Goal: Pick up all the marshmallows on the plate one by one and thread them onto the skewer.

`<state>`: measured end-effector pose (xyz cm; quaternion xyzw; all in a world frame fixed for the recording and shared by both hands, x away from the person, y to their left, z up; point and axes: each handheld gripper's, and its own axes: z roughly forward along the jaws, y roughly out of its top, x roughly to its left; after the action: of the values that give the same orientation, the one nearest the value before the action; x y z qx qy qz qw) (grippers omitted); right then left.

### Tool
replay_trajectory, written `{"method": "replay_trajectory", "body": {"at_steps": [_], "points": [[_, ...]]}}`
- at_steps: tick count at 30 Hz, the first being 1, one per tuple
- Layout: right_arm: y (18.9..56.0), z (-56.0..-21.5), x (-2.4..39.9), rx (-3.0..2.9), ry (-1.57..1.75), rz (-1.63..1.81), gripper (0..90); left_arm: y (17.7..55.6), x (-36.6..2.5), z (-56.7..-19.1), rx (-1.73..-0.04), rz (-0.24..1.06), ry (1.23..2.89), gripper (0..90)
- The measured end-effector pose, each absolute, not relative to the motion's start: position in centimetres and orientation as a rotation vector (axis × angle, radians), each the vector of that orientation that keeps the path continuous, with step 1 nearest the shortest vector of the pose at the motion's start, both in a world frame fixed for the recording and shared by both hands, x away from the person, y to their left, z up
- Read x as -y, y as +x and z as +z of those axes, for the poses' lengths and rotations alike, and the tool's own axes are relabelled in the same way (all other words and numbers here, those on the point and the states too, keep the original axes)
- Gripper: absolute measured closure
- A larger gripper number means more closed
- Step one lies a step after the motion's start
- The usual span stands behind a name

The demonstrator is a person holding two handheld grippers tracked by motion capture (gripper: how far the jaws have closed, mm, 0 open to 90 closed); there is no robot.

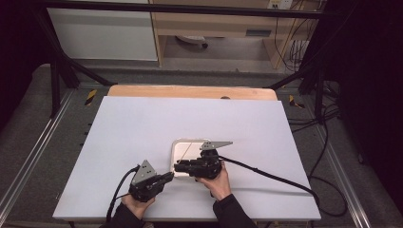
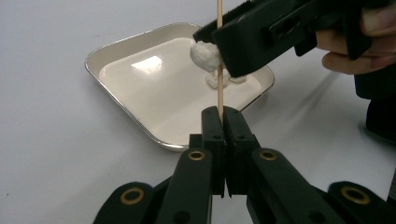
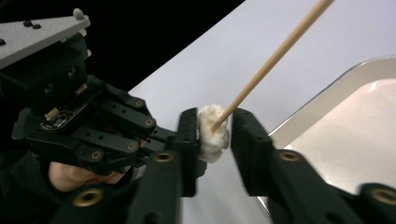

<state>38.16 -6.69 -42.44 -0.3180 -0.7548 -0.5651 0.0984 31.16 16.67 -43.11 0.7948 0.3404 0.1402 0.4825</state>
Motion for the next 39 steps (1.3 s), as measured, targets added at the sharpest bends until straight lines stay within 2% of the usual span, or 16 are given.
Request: {"method": "replay_trajectory", "body": {"at_steps": [7,11,16,18,26,30,39], "points": [[38.1,-40.3,8.0,2.359,-0.908,-1.722,44.0,31.4,-17.2,-43.1,-0.802,0.358,1.93,88.4],[38.3,-39.8,8.7,2.468,-0.917,-1.703,32.1,31.2,-17.5,-43.1,-0.842,0.335,1.934,88.4],[38.9,-40.1,9.0,2.641,-0.92,-1.624,20.5,31.2,-18.0,-43.1,-0.842,0.334,1.932,88.4],[39.2,-40.5,9.2,2.689,-0.928,-1.582,18.6,31.2,-18.1,-43.1,-0.843,0.334,1.931,88.4],[40.3,-42.5,9.9,2.827,-0.989,-1.432,18.1,31.2,-18.3,-43.1,-0.84,0.334,1.938,88.3],[40.5,-43.7,9.9,2.856,-1.01,-1.374,24.5,31.2,-18.3,-43.2,-0.842,0.333,1.942,88.2],[40.3,-45.1,9.7,2.897,-0.967,-1.352,47.0,31.3,-18.3,-43.3,-0.843,0.33,1.947,88.2]]}}
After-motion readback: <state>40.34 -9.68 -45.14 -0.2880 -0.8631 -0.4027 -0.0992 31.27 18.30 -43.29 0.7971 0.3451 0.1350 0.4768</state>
